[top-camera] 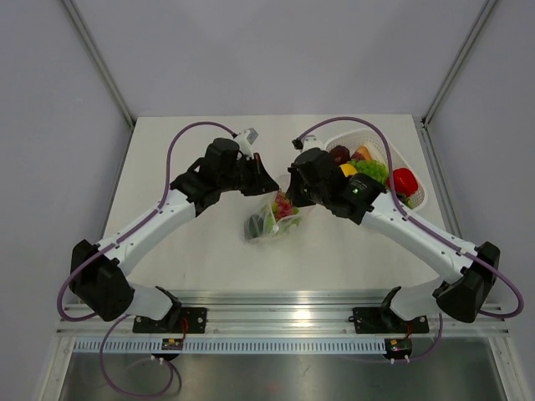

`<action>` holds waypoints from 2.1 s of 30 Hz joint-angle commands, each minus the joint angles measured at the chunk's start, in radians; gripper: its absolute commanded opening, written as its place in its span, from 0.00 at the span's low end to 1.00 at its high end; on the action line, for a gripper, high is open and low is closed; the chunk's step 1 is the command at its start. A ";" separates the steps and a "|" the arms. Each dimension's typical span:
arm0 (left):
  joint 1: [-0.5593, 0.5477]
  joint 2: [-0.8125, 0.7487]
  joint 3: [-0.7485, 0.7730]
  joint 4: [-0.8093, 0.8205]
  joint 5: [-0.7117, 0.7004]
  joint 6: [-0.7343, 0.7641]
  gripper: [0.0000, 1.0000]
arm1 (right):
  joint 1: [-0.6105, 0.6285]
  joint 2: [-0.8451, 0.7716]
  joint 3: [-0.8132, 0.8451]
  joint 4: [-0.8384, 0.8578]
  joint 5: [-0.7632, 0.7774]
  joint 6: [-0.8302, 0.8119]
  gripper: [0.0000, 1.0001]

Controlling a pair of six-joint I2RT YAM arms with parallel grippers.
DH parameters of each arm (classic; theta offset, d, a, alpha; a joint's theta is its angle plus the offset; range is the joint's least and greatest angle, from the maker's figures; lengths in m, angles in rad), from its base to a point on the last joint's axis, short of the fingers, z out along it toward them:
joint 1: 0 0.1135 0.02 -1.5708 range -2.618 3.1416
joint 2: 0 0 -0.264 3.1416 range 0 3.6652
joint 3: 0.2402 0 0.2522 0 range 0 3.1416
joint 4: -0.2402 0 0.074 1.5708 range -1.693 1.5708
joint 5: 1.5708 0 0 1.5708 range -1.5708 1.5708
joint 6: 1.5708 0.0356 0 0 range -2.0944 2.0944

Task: Place the food in the zip-top bag and seal the zipper
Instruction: Place the fake fruit in the zipper food storage bag, then pick up the fake fruit from the bin.

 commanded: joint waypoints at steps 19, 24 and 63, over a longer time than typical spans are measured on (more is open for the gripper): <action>0.007 -0.043 0.031 0.050 0.032 -0.001 0.00 | 0.027 0.110 -0.029 0.065 0.049 0.054 0.12; 0.011 -0.043 0.030 0.050 0.034 -0.004 0.00 | 0.025 0.052 -0.022 0.033 0.110 0.040 0.45; 0.014 -0.016 0.047 0.027 0.055 0.030 0.00 | -0.806 0.400 0.230 -0.064 0.103 -0.293 0.58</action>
